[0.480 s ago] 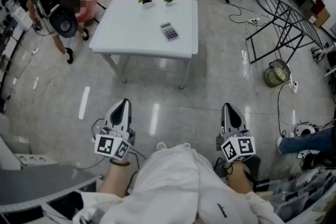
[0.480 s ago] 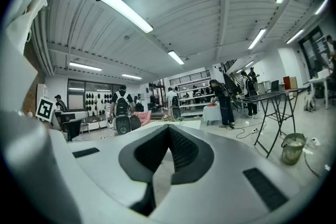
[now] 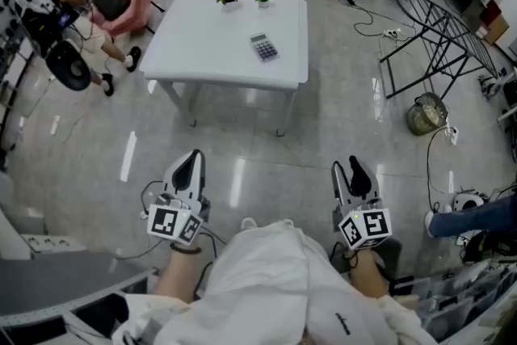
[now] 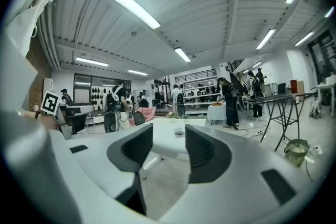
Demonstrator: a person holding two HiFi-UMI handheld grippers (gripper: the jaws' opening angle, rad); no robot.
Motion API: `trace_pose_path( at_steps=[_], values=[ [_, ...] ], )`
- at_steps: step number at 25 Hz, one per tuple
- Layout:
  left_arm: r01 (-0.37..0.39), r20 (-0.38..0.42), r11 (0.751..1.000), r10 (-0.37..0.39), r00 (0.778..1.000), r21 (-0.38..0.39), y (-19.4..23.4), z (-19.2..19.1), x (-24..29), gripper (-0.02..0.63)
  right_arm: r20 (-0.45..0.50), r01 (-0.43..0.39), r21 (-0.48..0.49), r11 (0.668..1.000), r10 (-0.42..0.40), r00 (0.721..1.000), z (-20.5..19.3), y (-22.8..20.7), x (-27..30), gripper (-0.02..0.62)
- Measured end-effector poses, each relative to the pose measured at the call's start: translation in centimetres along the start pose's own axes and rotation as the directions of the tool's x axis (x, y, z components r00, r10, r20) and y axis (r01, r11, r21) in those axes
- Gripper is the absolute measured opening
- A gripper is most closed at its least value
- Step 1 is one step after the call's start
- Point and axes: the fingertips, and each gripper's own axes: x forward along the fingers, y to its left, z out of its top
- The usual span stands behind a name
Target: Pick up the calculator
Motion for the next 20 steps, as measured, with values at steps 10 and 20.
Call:
trace_pose_path(
  at_steps=[10, 20],
  values=[
    [-0.004, 0.003, 1.0, 0.004, 1.0, -0.014, 1.5, 0.1, -0.6, 0.015, -0.046, -0.036, -0.018, 0.999, 0.035, 0.998, -0.1, 2.1, 2.3, 0.526],
    [0.021, -0.009, 0.999, -0.022, 1.0, -0.044, 3.9, -1.0, -1.9, 0.015, -0.073, -0.047, -0.002, 0.999, 0.047, 0.996, -1.2, 5.3, 3.6, 0.543]
  ],
)
